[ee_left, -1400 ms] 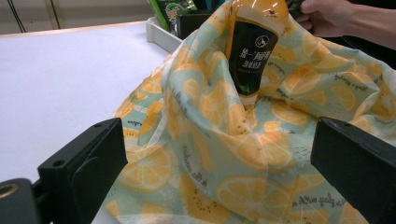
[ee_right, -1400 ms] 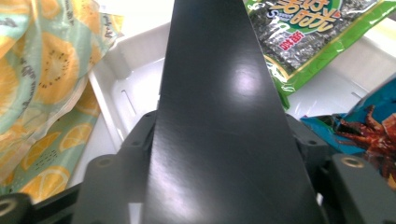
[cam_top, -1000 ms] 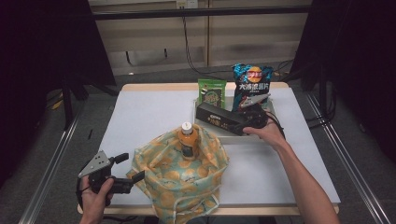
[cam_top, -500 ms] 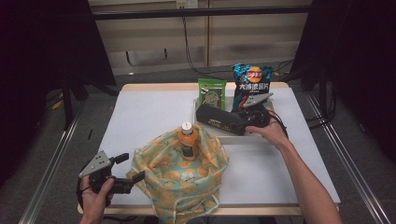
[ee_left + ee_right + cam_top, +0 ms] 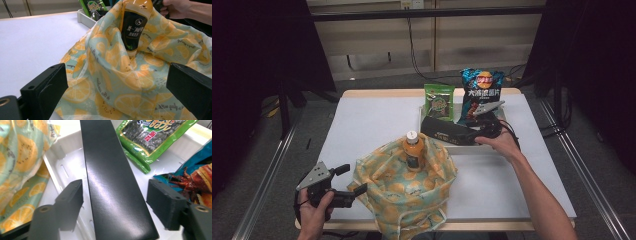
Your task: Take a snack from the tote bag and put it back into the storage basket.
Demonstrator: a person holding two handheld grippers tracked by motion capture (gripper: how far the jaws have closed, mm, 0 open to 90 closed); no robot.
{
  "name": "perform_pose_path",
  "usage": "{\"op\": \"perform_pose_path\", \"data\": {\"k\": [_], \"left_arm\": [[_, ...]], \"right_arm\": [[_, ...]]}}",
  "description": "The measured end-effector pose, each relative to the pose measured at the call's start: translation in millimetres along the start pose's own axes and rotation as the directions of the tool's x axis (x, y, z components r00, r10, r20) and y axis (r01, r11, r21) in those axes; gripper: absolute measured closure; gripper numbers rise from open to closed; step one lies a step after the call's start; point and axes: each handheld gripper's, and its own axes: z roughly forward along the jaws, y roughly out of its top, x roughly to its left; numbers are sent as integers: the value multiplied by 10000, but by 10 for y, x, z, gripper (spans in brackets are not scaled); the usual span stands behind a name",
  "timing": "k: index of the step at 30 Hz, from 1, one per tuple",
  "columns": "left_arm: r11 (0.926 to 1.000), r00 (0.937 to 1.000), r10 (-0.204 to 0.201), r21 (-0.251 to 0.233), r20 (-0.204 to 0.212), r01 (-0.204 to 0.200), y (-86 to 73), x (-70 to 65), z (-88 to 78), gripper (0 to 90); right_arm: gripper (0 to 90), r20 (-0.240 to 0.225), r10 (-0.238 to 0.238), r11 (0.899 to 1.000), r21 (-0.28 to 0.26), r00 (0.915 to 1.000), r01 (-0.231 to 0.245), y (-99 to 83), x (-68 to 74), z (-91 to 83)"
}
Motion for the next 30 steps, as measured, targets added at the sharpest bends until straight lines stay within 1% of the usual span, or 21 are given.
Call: {"op": "perform_pose_path", "data": {"k": [1, 3, 5, 6, 7, 9, 10, 12, 13, 16, 17, 20, 21, 22, 23, 24, 25, 26, 27, 28, 30], "left_arm": [[10000, 9999, 2, -65, 118, -1, -1, 4, 3, 31], [10000, 10000, 12, -2, -18, -12, 3, -2, -5, 31], [10000, 10000, 4, -51, 10, -4, 4, -2, -12, 31], [9999, 9999, -11, -129, 102, 12, 4, 2, -13, 31], [9999, 9999, -12, -138, 101, 14, 4, 2, -17, 31], [9999, 10000, 58, -154, 64, -57, 6, 8, -23, 31], [9999, 10000, 60, -143, 75, -59, 6, 7, -25, 31], [9999, 10000, 46, -127, 21, -45, 5, 5, -29, 31], [10000, 9999, 14, -88, -100, -15, 5, -5, -28, 31], [9999, 10000, 62, -87, -68, -63, 8, -4, -28, 32], [9999, 10000, 47, -94, -72, -48, 9, -7, -29, 32], [10000, 10000, 51, -74, -80, -52, 8, -6, -27, 32], [10000, 10000, 25, -87, -73, -26, 8, -9, -23, 32], [9999, 10000, 59, -96, 28, -59, 7, -5, -19, 32], [10000, 10000, 31, -42, -88, -31, 10, -14, -22, 32], [9999, 9999, 89, -50, -93, -89, 15, -13, -23, 32], [9998, 10000, 80, -163, 26, -79, 19, -15, -17, 32], [9999, 9999, 129, -68, -111, -129, 26, -24, -22, 32], [9998, 9998, 177, -136, 73, -176, 24, -21, -18, 32], [9998, 9998, 183, -124, 29, -183, 24, -26, -20, 32], [9998, 9999, 138, -111, 71, -137, 20, -27, -14, 32]], "right_arm": [[283, 25, 60, 10000, -61, 10000, -59, 8, 14, -19], [312, 25, 50, 9996, -272, 10000, -49, 30, 44, -62], [370, 8, 69, 9991, -414, 10000, -68, 51, 85, -114], [404, 24, 100, 9984, -550, 9999, -98, 54, 108, -144], [450, 54, 183, 9971, -735, 9998, -178, 48, 133, -176], [527, 72, 327, 9952, -920, 9994, -319, 16, 173, -229], [604, 28, 435, 9949, -910, 9991, -430, -7, 189, -249], [695, 39, 561, 9931, -1029, 9984, -554, -67, 213, -282], [755, 41, 626, 9924, -1064, 9980, -618, -99, 221, -296], [887, -66, 777, 9903, -1147, 9970, -779, -187, 258, -319], [900, -115, 805, 9894, -1202, 9967, -813, -212, 270, -325], [900, -155, 1003, 9864, -1297, 9948, -1014, -305, 298, -328], [900, -89, 1019, 9881, -1151, 9948, -1023, -327, 296, -324], [900, -50, 998, 9896, -1036, 9950, -998, -342, 293, -325], [900, -58, 1075, 9879, -1122, 9942, -1075, -359, 286, -330], [900, -60, 1162, 9868, -1129, 9932, -1161, -378, 284, -330], [900, 4, 1104, 9890, -992, 9939, -1098, -393, 285, -324], [900, 113, 1081, 9902, -896, 9941, -1067, -411, 288, -316], [900, 130, 1138, 9893, -930, 9934, -1121, -433, 284, -312], [900, 158, 1184, 9892, -894, 9928, -1165, -448, 285, -310], [900, 318, 1165, 9898, -858, 9927, -1134, -467, 286, -306]]}}
